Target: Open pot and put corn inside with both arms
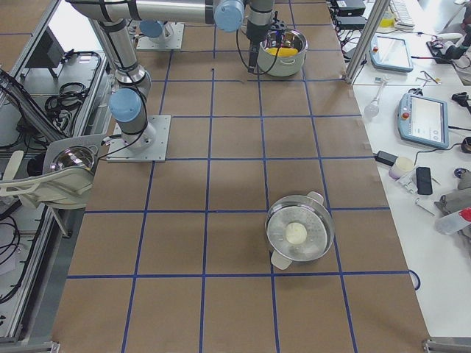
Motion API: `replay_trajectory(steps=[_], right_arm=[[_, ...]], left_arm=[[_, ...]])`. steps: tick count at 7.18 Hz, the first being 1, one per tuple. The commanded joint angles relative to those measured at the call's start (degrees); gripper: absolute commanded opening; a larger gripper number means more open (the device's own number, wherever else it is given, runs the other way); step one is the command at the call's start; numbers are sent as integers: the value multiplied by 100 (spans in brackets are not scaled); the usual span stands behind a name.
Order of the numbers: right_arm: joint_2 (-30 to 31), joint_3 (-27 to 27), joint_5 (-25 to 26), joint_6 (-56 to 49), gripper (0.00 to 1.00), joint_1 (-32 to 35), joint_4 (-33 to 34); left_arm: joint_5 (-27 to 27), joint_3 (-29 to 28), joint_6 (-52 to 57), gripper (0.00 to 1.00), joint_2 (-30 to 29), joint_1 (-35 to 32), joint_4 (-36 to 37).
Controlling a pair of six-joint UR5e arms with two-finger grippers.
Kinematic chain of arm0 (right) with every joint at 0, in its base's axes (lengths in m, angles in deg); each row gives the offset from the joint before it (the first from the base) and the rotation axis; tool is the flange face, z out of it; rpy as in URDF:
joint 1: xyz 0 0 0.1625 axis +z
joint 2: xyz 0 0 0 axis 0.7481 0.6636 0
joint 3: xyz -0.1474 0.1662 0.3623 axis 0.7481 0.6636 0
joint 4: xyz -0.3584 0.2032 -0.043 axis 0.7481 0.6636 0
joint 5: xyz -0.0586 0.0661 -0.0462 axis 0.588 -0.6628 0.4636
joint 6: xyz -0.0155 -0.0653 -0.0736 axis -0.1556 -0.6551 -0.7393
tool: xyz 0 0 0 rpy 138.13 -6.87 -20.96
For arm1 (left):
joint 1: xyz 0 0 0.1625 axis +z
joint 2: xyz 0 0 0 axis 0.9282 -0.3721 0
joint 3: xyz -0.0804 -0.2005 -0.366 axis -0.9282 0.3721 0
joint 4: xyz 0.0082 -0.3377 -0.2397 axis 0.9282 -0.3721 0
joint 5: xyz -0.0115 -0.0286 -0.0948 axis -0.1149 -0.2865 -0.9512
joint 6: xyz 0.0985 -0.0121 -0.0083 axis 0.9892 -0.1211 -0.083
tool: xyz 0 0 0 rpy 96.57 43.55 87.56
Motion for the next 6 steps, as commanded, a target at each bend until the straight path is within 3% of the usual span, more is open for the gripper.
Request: replay_trajectory(steps=[1,6], right_arm=[[0,9,0,2,100,0,0],[0,9,0,2,100,-9,52]], left_arm=[[8,-5,8,100,0,-12,8],[-1,-22,8,100,17,-12,8]])
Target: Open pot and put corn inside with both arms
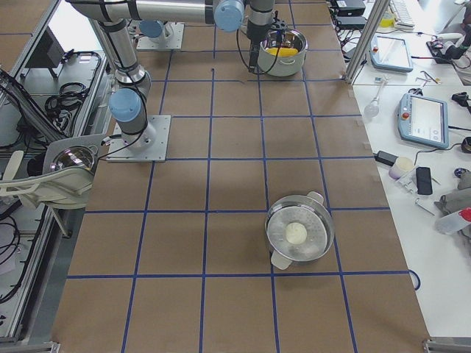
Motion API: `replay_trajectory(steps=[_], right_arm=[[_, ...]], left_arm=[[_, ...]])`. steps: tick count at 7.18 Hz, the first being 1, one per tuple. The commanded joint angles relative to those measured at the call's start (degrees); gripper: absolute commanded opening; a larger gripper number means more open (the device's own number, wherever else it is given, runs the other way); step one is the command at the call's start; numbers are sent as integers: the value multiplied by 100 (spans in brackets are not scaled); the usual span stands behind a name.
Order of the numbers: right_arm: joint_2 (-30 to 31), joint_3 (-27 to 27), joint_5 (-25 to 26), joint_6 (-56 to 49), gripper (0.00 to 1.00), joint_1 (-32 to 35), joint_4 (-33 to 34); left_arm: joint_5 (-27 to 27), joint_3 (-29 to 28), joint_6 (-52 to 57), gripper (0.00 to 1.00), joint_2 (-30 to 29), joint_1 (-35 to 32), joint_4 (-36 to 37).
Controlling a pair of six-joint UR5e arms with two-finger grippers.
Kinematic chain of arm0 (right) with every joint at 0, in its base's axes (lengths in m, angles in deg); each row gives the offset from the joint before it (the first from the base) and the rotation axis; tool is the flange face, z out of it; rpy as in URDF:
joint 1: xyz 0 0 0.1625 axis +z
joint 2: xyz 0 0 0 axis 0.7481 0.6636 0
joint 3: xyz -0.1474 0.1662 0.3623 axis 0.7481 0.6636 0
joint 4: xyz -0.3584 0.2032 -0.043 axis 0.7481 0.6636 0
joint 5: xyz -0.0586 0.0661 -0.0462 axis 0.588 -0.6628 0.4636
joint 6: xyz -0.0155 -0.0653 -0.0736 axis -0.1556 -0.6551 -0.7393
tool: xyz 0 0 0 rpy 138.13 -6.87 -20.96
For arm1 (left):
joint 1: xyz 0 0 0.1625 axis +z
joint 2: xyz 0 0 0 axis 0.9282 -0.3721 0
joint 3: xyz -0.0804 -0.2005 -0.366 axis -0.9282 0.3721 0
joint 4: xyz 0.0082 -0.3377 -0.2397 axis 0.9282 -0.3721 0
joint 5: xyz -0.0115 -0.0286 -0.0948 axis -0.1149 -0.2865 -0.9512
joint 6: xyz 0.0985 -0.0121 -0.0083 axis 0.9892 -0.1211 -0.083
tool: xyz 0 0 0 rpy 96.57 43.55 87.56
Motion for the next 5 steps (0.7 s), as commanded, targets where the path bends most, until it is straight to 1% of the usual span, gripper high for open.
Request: replay_trajectory(steps=[1,4,5], right_arm=[[0,-6,-6,-1,100,-2,6],[-9,-15,3,17,100,-11,14],[-35,-67,3,60,100,-11,23]], left_arm=[[-1,-26,0,100,1,0,0],[7,-36,9,100,18,0,-9],[25,-70,17,100,44,0,-114]])
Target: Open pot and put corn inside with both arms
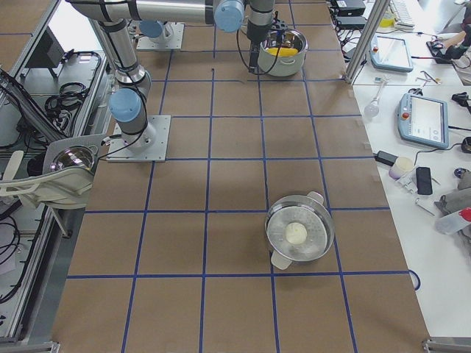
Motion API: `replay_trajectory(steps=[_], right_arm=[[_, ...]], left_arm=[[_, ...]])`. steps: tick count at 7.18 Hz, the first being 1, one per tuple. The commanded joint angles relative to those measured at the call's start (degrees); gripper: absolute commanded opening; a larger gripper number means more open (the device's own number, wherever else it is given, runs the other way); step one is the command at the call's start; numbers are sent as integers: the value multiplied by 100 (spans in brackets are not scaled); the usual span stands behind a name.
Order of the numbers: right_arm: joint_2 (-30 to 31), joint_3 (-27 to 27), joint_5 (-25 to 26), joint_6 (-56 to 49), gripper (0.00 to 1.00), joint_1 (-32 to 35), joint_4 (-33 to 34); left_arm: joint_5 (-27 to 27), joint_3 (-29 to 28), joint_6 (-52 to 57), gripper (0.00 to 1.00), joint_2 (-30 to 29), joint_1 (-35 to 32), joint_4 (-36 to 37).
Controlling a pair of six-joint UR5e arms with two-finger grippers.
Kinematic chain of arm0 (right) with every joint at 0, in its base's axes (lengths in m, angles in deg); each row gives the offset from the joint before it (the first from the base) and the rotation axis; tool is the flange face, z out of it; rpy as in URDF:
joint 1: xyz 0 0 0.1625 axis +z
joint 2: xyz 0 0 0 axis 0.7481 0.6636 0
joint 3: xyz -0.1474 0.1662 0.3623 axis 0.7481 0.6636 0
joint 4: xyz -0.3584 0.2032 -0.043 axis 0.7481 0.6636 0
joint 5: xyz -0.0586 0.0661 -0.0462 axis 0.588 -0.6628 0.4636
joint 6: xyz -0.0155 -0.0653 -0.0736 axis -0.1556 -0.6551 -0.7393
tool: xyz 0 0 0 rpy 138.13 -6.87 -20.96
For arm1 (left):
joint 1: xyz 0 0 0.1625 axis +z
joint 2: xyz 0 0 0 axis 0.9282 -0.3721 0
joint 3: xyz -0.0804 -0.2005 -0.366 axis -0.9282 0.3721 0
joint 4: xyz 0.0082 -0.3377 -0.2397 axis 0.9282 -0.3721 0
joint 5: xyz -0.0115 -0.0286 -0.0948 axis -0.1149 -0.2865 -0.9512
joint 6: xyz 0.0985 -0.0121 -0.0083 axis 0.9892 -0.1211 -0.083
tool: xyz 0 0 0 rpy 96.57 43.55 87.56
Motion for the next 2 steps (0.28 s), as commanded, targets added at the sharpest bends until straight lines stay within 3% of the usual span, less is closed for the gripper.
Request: replay_trajectory(steps=[1,2], right_arm=[[5,0,0,40,100,-3,1],[23,27,-8,40,100,-3,-8]], left_arm=[[18,-25,18,100,19,9,-75],[9,1,18,100,19,0,-83]])
